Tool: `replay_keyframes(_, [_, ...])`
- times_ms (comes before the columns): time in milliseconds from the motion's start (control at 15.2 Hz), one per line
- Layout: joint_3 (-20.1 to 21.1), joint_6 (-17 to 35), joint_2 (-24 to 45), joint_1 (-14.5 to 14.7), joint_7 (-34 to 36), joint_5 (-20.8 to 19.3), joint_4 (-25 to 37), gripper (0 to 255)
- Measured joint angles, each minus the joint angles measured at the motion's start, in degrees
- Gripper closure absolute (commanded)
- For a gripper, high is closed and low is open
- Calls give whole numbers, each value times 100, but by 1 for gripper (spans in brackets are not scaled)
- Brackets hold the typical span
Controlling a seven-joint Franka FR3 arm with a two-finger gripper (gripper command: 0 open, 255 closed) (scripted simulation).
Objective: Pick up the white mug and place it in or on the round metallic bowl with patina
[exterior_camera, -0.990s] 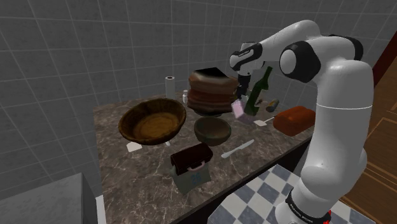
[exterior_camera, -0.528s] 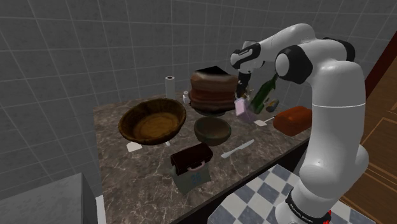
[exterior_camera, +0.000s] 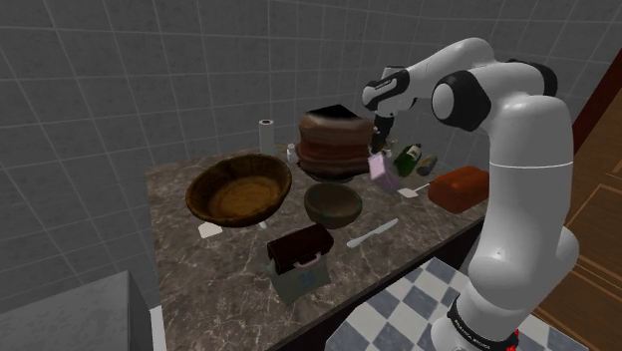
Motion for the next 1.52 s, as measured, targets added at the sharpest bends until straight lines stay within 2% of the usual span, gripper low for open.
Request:
replay_keyframes(66, [-12,-37,8,-10,1,-28,-3,0])
replay_keyframes(132, [7,-74,78,-26,32,-27,115,255])
replay_keyframes(330, [37,-115,231,-104,-15,65,349,255])
replay_keyframes(726, [21,-592,728,-245,-19,99,1091,255])
replay_keyframes(792, [16,-598,727,-250,-20,96,1086,0])
replay_keyframes(924, [-7,-592,731,-229,-83,3,1018,0])
replay_keyframes(1122, [-90,-494,507,-43,-349,-419,601,0])
replay_keyframes(1320, [-100,-291,435,11,-438,-502,297,0])
replay_keyframes(1518, [-93,-162,522,-14,-476,-460,278,0])
